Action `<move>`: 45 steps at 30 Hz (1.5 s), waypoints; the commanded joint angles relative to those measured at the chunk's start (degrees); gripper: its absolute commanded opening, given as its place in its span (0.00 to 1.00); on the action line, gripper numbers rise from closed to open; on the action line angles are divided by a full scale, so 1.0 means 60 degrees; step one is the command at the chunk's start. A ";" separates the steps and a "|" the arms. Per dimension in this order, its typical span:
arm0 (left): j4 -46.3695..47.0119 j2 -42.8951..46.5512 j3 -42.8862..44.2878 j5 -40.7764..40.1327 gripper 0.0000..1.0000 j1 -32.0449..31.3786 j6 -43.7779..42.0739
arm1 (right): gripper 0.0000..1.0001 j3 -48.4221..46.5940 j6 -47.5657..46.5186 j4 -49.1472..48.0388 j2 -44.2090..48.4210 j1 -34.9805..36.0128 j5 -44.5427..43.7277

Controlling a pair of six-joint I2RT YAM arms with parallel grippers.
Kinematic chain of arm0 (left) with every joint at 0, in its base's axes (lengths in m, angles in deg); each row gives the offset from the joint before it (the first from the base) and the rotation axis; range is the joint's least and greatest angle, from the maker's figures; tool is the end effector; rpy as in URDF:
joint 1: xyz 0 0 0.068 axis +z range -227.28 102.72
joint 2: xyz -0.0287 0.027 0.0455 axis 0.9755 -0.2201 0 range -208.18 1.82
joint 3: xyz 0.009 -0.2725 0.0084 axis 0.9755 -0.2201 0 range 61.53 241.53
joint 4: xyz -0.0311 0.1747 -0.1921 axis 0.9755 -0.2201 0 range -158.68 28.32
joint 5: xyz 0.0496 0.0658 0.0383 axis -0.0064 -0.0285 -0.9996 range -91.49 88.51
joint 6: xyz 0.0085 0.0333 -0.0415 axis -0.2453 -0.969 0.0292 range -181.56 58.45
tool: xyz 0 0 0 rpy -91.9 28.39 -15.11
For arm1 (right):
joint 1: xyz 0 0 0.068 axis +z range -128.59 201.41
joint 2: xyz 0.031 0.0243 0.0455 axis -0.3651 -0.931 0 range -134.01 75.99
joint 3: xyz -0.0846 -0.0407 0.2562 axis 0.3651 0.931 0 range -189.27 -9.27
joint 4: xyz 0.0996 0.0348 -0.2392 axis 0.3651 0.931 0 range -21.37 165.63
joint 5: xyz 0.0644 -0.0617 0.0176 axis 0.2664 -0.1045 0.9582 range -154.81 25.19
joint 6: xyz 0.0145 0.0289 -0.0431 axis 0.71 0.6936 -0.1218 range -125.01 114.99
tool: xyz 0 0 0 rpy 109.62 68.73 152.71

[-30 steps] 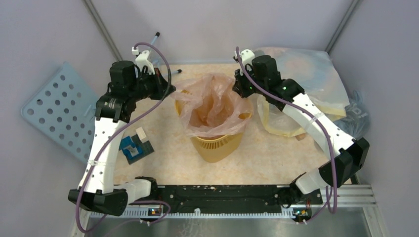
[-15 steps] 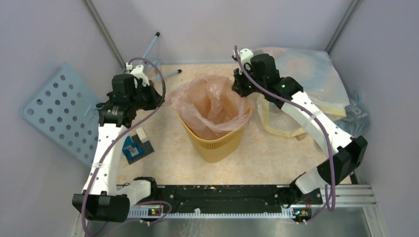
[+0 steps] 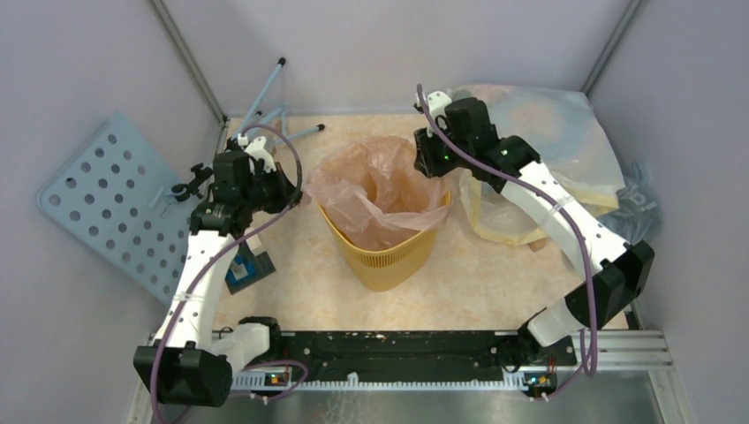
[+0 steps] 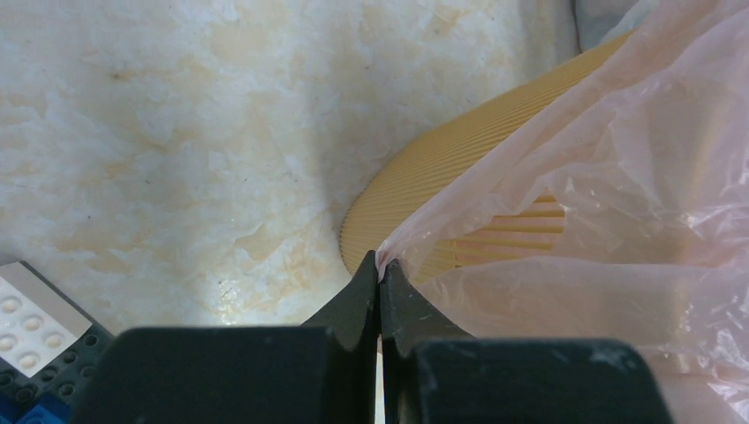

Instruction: Put the trash bags into the trash bin

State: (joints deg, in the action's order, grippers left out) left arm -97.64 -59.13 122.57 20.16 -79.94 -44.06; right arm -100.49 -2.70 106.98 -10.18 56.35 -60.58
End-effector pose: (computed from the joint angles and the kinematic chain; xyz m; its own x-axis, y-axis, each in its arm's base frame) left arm 0.2227 -0.0234 0.3420 -0.6610 -0.2490 -0.7079 0.1500 0.8805 -0.4498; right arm 0.2712 0.1926 0.3982 -0.4748 -0.2826 -0.8335 -0.6030 0.7942 0.0743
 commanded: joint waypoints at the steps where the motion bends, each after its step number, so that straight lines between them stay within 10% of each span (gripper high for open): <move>1: 0.0923 0.0210 -0.0175 0.0478 0.00 0.0067 0.0210 | 0.35 -0.0889 0.0137 0.0616 0.0030 -0.0037 -0.0321; 16: 0.1481 0.0095 -0.0468 0.0484 0.00 0.0076 0.0219 | 0.84 -0.0355 0.0927 0.0596 0.1598 -0.0037 -0.0675; 28: 0.1643 0.0215 -0.0551 0.0513 0.00 0.0069 0.0277 | 0.60 0.3145 0.3155 -0.0739 0.5114 -0.0212 -0.2331; 45: 0.1774 0.0169 -0.0636 0.0559 0.00 0.0073 0.0365 | 0.50 0.5198 0.4653 -0.1821 0.5943 -0.0242 -0.1430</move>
State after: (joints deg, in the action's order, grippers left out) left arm -89.99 -58.83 119.05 22.74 -79.83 -42.13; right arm -69.95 23.33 100.20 25.19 55.46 -70.66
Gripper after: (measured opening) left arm 0.006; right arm 0.508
